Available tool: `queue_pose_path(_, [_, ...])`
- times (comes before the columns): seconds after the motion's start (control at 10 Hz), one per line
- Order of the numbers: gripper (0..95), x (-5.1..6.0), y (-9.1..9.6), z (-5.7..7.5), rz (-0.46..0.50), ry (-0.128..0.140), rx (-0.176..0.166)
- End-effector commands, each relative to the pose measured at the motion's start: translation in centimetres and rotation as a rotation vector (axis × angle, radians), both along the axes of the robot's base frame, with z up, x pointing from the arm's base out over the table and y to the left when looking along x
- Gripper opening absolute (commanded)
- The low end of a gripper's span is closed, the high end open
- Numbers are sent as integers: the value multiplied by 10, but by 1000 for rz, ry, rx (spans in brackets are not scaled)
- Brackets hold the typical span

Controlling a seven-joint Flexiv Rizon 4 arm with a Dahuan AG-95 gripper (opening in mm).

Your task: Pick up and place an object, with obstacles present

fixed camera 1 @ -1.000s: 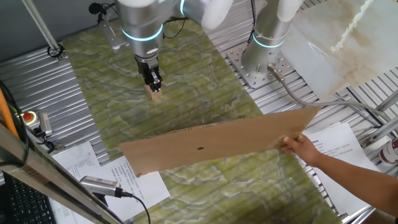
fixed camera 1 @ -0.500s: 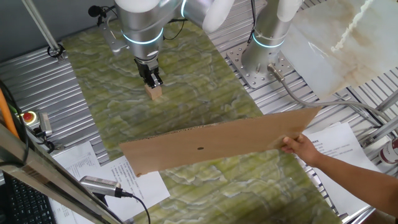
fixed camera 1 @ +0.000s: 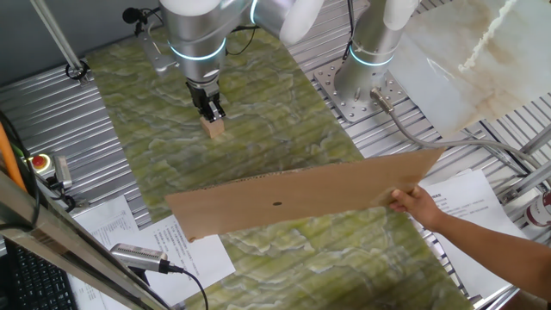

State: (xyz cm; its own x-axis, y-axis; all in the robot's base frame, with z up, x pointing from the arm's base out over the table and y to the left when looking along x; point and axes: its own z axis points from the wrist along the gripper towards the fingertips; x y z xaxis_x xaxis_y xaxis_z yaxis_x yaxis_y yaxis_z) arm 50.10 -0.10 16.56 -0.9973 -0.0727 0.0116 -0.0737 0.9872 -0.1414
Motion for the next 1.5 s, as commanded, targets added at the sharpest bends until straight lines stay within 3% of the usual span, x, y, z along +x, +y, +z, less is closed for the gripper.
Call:
queue_pose_path(0.1, [0, 0, 0, 0, 6, 6, 2])
queue_pose_path(1.5, [0, -5, -3, -15, 44, 0, -4])
